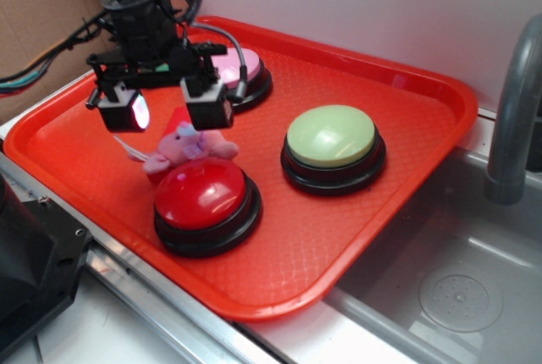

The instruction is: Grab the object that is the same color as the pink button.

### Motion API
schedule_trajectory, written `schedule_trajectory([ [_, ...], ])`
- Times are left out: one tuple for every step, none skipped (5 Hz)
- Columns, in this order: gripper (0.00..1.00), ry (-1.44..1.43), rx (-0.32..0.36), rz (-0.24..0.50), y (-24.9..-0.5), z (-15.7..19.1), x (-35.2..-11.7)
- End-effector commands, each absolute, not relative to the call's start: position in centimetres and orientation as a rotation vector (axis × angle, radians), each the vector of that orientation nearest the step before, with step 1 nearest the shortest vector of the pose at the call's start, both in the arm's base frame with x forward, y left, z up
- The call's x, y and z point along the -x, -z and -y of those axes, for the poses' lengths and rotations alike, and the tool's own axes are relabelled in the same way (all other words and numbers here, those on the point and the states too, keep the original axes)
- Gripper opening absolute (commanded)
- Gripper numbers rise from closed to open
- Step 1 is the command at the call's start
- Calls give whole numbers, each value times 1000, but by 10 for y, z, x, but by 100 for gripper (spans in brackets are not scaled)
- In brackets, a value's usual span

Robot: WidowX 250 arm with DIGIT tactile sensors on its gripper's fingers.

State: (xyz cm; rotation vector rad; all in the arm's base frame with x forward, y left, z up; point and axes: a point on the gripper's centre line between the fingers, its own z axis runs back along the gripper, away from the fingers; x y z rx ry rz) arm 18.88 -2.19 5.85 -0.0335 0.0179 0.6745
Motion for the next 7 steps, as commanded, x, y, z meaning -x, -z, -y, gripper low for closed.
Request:
schedule_trajectory([
  [100,-651,94,-30,-42,23,-196],
  [100,-648,101,-41,-36,20,-194],
  [20,-618,172,-46,-33,19,-194],
  [0,-616,172,-41,-34,21,-194],
  [0,-628,159,-34,-36,22,-193],
  [0,-644,135,-24,-40,24,-194],
  [0,-680,97,10,-56,21,-194],
])
